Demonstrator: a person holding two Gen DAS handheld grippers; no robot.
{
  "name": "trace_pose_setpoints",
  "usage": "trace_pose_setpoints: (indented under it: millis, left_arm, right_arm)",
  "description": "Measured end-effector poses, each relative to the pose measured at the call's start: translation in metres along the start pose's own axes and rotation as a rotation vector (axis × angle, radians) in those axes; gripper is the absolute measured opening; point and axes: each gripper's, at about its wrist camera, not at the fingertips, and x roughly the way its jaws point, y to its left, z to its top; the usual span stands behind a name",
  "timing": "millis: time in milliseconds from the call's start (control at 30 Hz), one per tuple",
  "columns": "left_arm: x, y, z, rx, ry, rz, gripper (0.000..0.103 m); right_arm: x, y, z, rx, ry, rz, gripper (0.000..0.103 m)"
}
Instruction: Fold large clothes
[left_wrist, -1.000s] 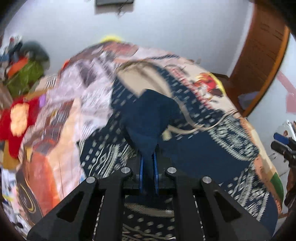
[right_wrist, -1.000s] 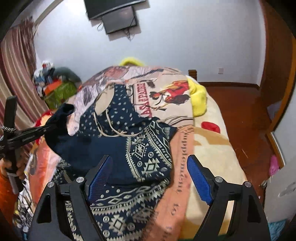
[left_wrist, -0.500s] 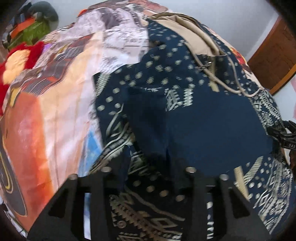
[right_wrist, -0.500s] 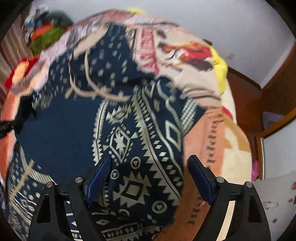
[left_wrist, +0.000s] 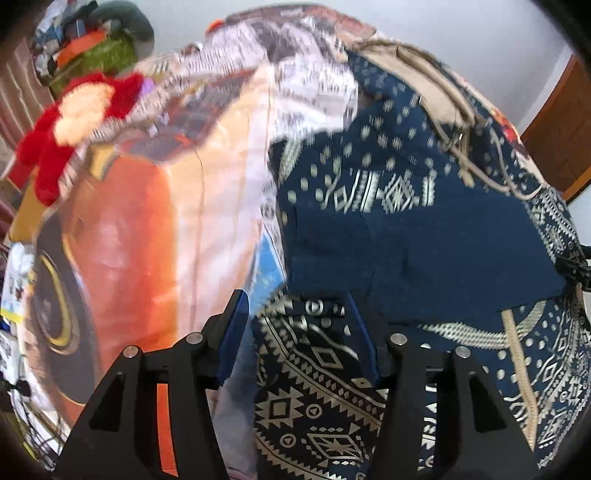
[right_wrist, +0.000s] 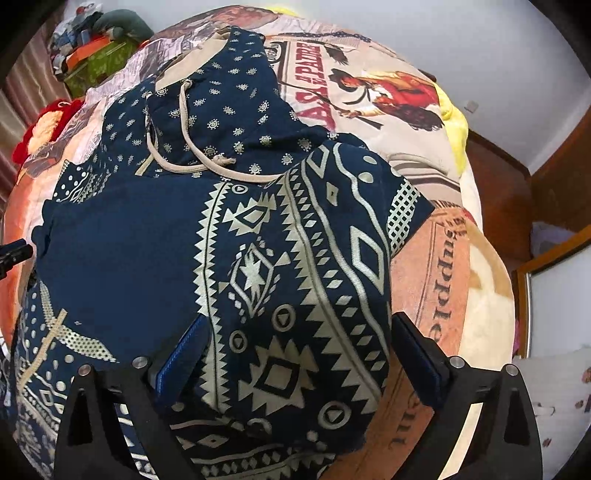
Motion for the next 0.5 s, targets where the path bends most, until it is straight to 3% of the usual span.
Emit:
trace_pose_setpoints:
  millis: [100, 267, 500]
  left_arm:
    - [-0.021, -0.005, 0.015, 0.027, -0.057, 0.006, 0.054]
    - [-0.05, -0.022, 0.052, 0.063, -0.163, -0.004, 0.063]
    - [-0.059, -0.041, 0.11, 0.057, -0.256, -0.017, 0.069]
  right_arm:
    - [-0.012, 0.005, 0.005, -0.016, -0.017, 0.002, 0.097]
    - [-0.057, 0.019, 0.024, -0.082, -0.179, -0.029, 0.097]
    - [-0.102, 0.033, 0.07, -0.094, -0.366, -0.009, 0.097]
